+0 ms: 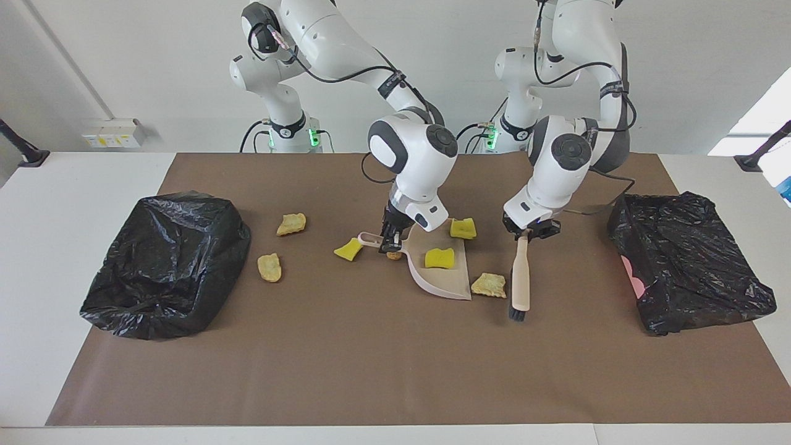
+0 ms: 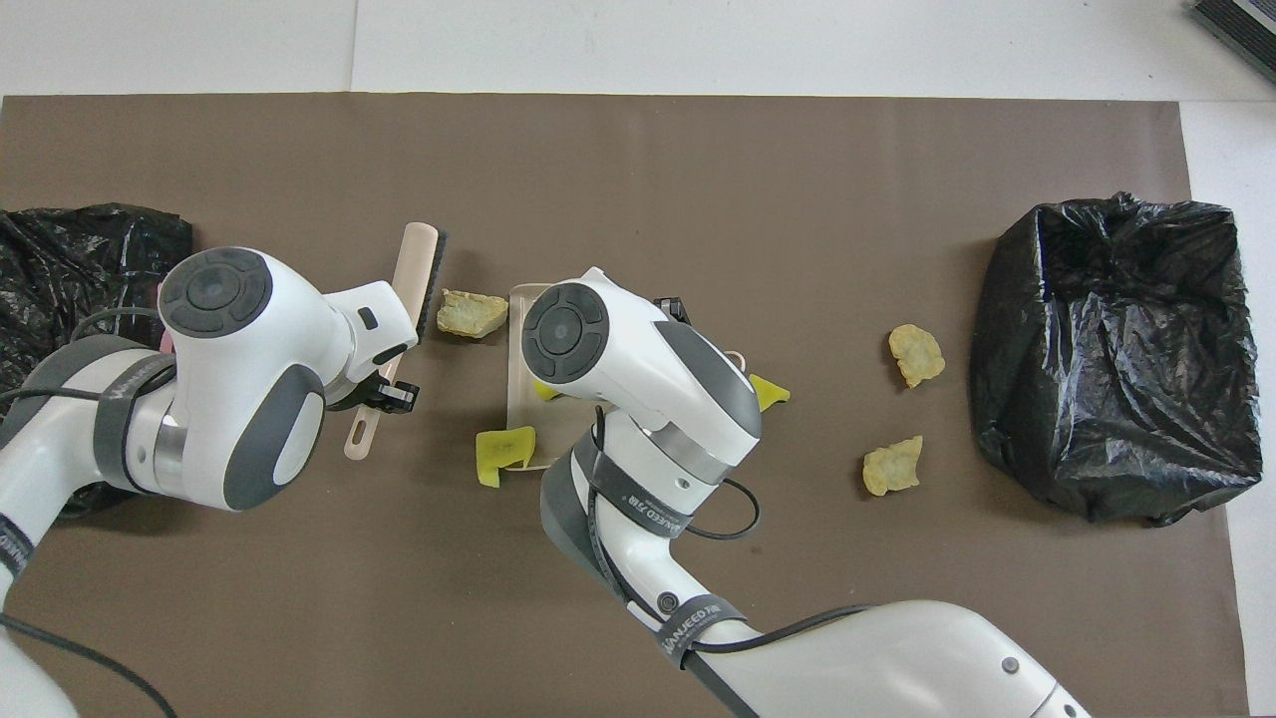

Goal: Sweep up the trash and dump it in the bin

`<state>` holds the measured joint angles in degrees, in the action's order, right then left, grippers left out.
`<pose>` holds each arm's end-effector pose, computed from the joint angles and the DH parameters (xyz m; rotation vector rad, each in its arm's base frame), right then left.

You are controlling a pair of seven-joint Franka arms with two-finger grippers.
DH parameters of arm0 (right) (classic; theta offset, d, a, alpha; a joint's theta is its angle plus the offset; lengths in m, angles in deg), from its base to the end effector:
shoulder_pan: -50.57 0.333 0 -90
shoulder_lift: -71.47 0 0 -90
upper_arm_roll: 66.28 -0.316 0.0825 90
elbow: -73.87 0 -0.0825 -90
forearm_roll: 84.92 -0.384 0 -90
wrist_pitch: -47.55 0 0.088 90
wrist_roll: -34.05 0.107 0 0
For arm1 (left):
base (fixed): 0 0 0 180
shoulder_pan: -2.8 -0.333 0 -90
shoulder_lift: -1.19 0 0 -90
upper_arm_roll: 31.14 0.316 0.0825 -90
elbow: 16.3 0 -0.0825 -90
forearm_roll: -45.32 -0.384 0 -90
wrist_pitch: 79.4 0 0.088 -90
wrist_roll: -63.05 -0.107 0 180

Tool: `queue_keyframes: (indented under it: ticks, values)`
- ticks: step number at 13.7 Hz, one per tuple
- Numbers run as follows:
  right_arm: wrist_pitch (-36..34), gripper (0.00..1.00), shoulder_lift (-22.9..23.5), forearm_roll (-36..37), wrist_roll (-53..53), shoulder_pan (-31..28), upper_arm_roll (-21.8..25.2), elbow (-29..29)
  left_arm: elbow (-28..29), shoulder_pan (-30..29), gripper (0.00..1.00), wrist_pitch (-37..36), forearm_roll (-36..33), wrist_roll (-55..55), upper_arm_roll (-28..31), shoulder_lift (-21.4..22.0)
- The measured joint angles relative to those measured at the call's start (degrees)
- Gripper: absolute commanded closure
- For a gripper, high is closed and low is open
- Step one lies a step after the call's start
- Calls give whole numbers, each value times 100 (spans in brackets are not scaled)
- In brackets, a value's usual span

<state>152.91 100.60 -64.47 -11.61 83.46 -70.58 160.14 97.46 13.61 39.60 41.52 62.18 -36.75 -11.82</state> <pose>0.5615 0.3816 0.3623 2.0170 2.0055 -0.2765 0.5590 -0.1595 0.3412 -3.0402 0.5169 0.1982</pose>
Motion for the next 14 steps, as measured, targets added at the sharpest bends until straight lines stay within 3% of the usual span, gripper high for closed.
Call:
queue_keyframes:
  ticks: [6,9,14]
  values:
    - [0,100,-3,-1,0,-2,0,17,232,654,100,-590,86,-20,-155,129]
    - [0,100,-18,-1,1,-12,0,56,332,1062,100,-1018,799,285,-173,334]
    - [0,100,-45,-2,3,-41,1,120,348,541,100,-2040,1468,1986,-38,729]
